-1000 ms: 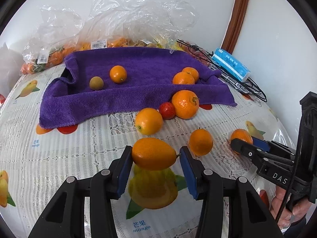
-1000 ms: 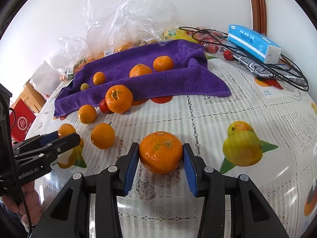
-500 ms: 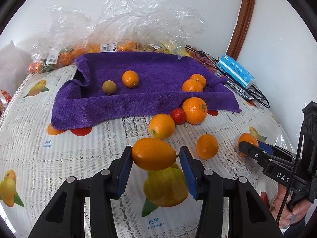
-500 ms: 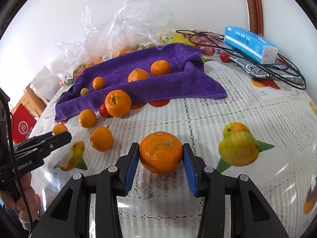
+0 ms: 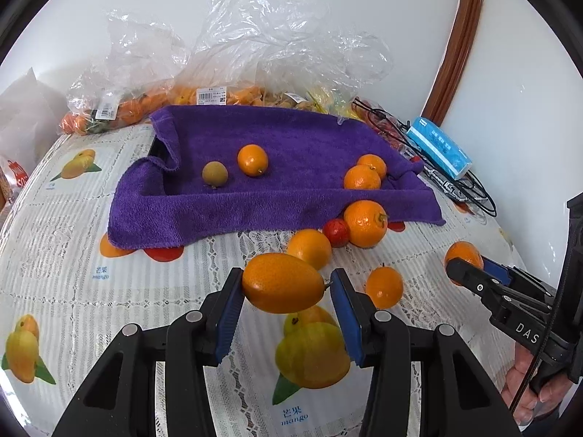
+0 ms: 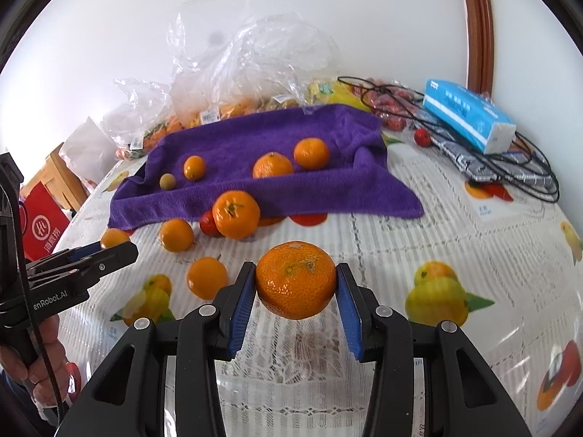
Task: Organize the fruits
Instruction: 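Carry the mandarin and the oval orange over the purple towel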
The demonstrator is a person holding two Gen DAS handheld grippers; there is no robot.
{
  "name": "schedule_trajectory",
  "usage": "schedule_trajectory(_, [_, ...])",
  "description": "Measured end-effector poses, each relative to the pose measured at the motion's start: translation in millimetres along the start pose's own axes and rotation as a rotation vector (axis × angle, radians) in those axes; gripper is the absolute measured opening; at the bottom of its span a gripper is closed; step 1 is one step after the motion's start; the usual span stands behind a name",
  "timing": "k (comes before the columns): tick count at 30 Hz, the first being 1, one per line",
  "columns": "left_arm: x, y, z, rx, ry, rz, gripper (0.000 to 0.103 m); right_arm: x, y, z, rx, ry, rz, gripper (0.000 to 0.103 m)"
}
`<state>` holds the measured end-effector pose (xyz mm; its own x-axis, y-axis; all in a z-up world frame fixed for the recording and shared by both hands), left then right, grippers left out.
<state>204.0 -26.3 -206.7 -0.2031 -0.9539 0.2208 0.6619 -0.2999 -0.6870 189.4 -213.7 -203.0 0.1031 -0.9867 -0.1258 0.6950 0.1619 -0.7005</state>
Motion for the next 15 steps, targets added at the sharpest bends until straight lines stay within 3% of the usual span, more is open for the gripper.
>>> schedule_trajectory(15, [-8.4,-7.3,32.0,0.044,-0.013,0.01,0.046,-16.2,-5.9,37.5,0.056,-0.049,-0.007,0.044])
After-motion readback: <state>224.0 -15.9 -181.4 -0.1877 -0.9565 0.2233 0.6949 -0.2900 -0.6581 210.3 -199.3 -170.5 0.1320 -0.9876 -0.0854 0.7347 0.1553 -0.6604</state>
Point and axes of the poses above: each gripper's, at about its wrist camera, not at the fingertips, and y roughly the way its jaws point, x to its right, z to its top, the point moved 8 cm from there along y, roughly the way its jaws point, and after that the axes turned 2 degrees about -z, right-handed, at the moved point
